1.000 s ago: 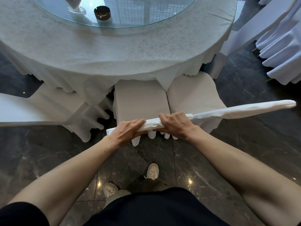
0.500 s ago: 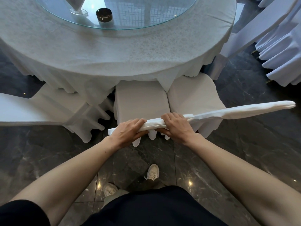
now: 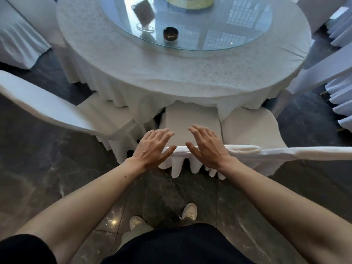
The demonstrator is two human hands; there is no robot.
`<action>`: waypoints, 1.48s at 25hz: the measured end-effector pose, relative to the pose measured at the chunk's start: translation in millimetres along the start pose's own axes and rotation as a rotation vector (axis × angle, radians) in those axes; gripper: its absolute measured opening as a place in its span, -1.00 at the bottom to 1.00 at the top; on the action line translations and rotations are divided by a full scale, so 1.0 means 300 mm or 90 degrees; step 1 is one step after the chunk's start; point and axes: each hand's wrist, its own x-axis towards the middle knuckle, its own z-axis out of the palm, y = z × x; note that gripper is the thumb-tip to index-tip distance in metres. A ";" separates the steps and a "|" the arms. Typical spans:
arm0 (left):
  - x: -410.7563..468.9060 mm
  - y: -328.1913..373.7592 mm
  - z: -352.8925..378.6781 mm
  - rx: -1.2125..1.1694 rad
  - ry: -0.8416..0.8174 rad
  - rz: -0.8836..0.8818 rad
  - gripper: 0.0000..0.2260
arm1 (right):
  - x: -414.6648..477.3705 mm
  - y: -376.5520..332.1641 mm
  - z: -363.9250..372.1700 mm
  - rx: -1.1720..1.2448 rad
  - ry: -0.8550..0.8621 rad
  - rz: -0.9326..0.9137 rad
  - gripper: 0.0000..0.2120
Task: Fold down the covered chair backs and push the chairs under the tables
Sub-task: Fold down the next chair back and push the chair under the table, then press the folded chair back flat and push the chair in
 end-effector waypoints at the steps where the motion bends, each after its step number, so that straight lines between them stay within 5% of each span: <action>1: -0.045 -0.050 -0.033 0.004 0.008 -0.018 -0.52 | 0.038 -0.062 0.014 -0.004 0.000 -0.013 -0.46; 10: -0.573 -0.574 -0.382 0.066 0.091 -0.225 -0.53 | 0.439 -0.775 0.151 0.010 -0.042 -0.165 -0.45; 17: -0.742 -0.906 -0.503 0.097 0.136 -0.320 -0.53 | 0.763 -1.106 0.274 0.040 -0.074 -0.211 -0.46; 25: -0.574 -1.402 -0.532 0.105 0.079 -0.311 -0.56 | 1.198 -1.250 0.476 0.114 -0.099 -0.139 -0.40; 37: -0.400 -1.952 -0.657 0.128 -0.037 -0.134 -0.55 | 1.540 -1.412 0.608 0.131 -0.136 -0.112 -0.42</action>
